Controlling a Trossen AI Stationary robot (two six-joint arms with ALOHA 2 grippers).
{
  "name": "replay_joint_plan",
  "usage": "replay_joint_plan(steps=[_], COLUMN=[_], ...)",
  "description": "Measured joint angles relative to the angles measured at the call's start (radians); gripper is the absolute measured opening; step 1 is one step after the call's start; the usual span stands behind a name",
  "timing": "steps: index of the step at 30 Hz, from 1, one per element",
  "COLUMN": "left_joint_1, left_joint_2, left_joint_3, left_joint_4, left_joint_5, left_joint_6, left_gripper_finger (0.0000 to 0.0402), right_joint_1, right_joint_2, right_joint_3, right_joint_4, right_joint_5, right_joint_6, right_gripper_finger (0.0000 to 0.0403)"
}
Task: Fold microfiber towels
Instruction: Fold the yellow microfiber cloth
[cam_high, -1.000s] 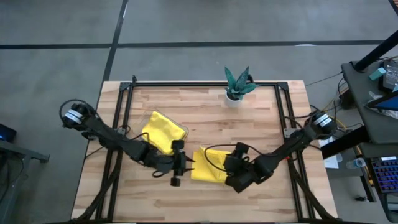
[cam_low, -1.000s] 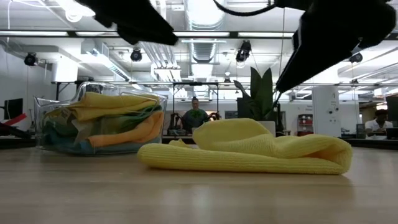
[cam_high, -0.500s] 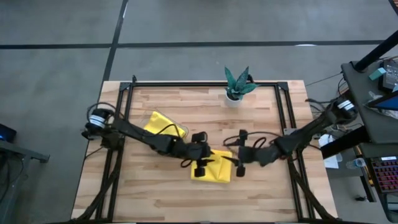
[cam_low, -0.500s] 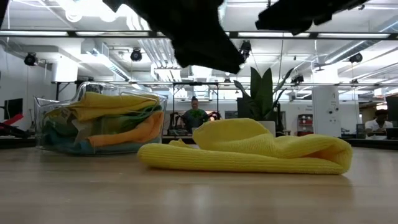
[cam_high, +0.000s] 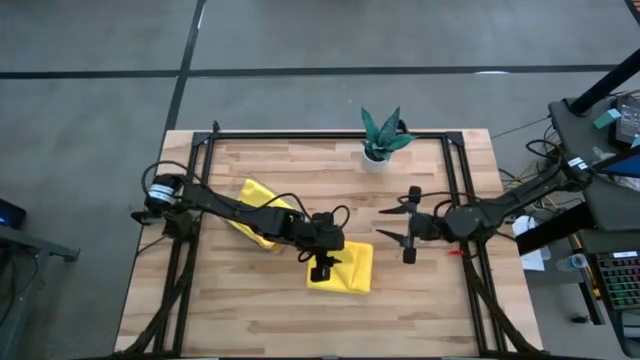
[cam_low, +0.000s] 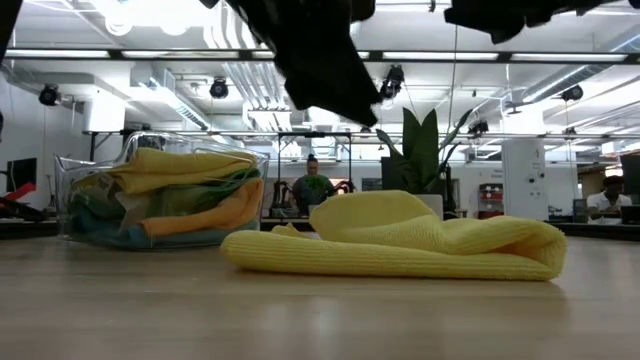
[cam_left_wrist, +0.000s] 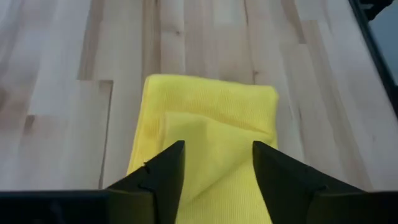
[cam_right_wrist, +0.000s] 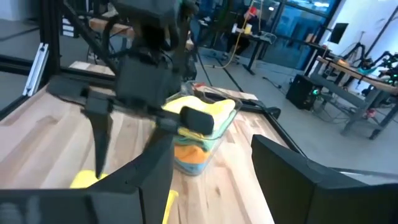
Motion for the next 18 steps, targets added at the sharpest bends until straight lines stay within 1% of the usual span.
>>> replay_joint_plan(steps=[3,6,9,12,15,18], left_joint_1=[0.006,0.012,0.027,0.056,0.084,0.102], left_joint_2=[-0.008,-0.008,0.004,0.007,0.007,0.027], left_joint_3=[0.002,0.000,-0.001,-0.011,-0.031,-0.035], left_joint_4=[0.010,0.012,0.026,0.032,0.110,0.191], left_joint_5=[-0.013,-0.032,-0.035,-0.036,-0.033,0.022], left_joint_6=[0.033,0.113,0.154,0.157,0.156,0.139], left_gripper_finger=[0.0197,0.0215,0.0218,0.0219,0.0219,0.0219], right_joint_1=[0.000,0.000,0.000,0.000,0.000,0.000], right_joint_2=[-0.043,-0.086,-0.129,-0.167,-0.195,-0.214], right_joint_3=[-0.037,-0.061,-0.064,-0.065,-0.068,-0.074], right_joint_4=[-0.002,-0.047,-0.087,-0.113,-0.122,-0.123], right_joint_5=[0.001,0.000,-0.002,-0.023,-0.025,-0.025], right_joint_6=[-0.015,-0.039,-0.043,-0.042,-0.046,-0.058], right_gripper_finger=[0.0205,0.0205,0.0205,0.0205,0.0205,0.0205])
